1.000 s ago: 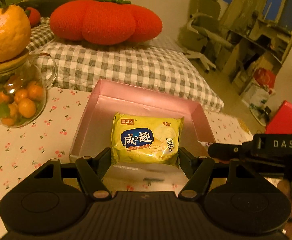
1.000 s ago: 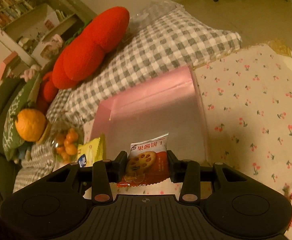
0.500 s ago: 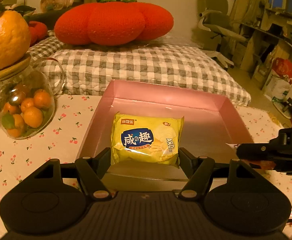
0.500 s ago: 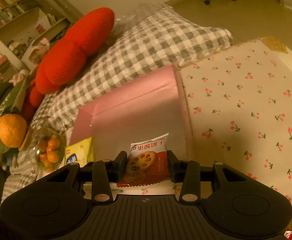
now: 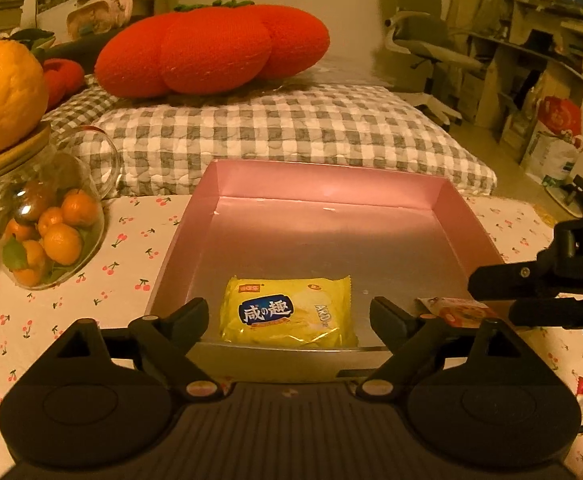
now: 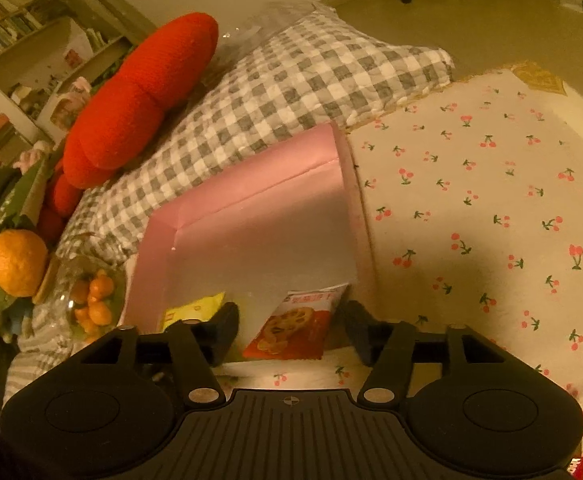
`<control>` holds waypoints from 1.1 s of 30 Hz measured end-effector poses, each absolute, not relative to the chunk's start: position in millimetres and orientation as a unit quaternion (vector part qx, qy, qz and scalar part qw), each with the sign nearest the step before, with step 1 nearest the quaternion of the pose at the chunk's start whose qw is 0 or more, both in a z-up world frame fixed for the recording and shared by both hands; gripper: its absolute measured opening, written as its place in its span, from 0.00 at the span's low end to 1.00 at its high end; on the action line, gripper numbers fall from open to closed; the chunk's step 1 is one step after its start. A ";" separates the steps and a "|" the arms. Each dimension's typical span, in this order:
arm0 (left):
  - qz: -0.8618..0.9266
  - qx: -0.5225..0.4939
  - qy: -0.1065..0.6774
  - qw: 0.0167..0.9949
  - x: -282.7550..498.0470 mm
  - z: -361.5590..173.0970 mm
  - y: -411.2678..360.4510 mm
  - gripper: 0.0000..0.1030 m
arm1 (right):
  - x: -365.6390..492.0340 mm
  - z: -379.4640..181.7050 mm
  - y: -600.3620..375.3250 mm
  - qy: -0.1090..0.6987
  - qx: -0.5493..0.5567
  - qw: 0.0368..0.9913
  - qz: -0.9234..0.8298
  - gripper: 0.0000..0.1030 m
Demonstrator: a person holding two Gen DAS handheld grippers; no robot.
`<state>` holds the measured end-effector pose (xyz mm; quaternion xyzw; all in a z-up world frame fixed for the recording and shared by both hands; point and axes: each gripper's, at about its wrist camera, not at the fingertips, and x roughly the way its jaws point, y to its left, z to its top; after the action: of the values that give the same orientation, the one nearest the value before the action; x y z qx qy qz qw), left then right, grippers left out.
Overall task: Organize snacks
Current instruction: 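Carry both packets into the silver box and open both tools to release them, then move both tools back from the box to the snack pile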
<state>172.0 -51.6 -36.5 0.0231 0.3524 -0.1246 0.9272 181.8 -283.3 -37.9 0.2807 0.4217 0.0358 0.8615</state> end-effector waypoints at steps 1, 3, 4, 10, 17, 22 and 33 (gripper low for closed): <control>-0.125 0.022 0.353 0.927 171.1 -35.5 -51.5 0.87 | 181.2 -36.1 -281.7 0.421 0.276 0.863 0.036 0.66; -0.130 0.016 0.355 0.926 169.6 -33.2 -51.0 0.91 | 180.1 -32.7 -278.7 0.421 0.264 0.867 0.036 0.69; -0.133 0.014 0.356 0.925 168.6 -31.7 -50.9 0.91 | 179.3 -31.3 -277.4 0.420 0.260 0.868 0.037 0.71; -0.142 0.003 0.355 0.924 161.1 -21.0 -49.0 0.97 | 173.8 -24.3 -276.9 0.422 0.245 0.872 0.035 0.78; -0.144 -0.005 0.371 0.917 151.6 -17.0 -43.5 0.99 | 162.6 -15.1 -279.0 0.430 0.236 0.871 0.039 0.79; -0.144 -0.007 0.385 0.912 143.6 -14.9 -37.8 0.99 | 150.1 -7.4 -280.1 0.434 0.226 0.871 0.044 0.84; -0.148 0.013 0.410 0.900 118.1 -16.5 -22.7 0.99 | 121.3 0.5 -289.1 0.457 0.207 0.863 0.048 0.84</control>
<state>118.1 -22.7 -16.5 0.0132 0.4099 -0.1484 0.8999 121.3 -289.1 0.5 0.2072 0.4574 0.0484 0.8634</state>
